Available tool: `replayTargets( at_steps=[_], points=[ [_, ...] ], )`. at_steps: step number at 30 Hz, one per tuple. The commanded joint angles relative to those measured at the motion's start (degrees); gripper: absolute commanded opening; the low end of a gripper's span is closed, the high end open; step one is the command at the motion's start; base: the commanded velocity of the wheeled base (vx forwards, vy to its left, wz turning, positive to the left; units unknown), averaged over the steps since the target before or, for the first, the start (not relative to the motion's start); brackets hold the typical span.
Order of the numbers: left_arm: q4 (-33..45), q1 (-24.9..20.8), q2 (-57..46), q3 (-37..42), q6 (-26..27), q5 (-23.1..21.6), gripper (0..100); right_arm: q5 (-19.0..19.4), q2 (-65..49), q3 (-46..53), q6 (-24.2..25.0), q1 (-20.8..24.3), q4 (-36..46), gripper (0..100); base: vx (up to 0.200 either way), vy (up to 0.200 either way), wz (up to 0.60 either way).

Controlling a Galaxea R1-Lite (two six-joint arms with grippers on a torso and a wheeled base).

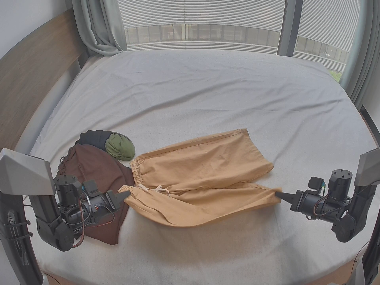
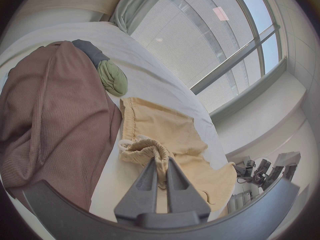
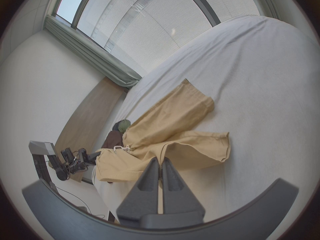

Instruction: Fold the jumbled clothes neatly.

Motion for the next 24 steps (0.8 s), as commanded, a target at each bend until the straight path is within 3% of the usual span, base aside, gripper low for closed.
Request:
replayTargets(
  at_steps=[1,7,24],
  points=[
    [-0.04,-0.96,-0.80,-1.59,-1.23,1.90,0,0.03,-2.11,-1.91,1.22,0.02,-0.07,0,0.000,0.000,0.00],
    [-0.04,-2.02,-1.15,-3.17,-4.05,4.63,0,-0.06,-2.02,-5.60,3.59,0.02,-0.07,0,0.000,0.000,0.00],
    [-0.04,-3.25,-1.15,-5.10,-6.86,7.88,0,-0.15,-2.28,-11.57,3.94,-0.86,0.89,0,0.000,0.000,0.00]
  ],
)
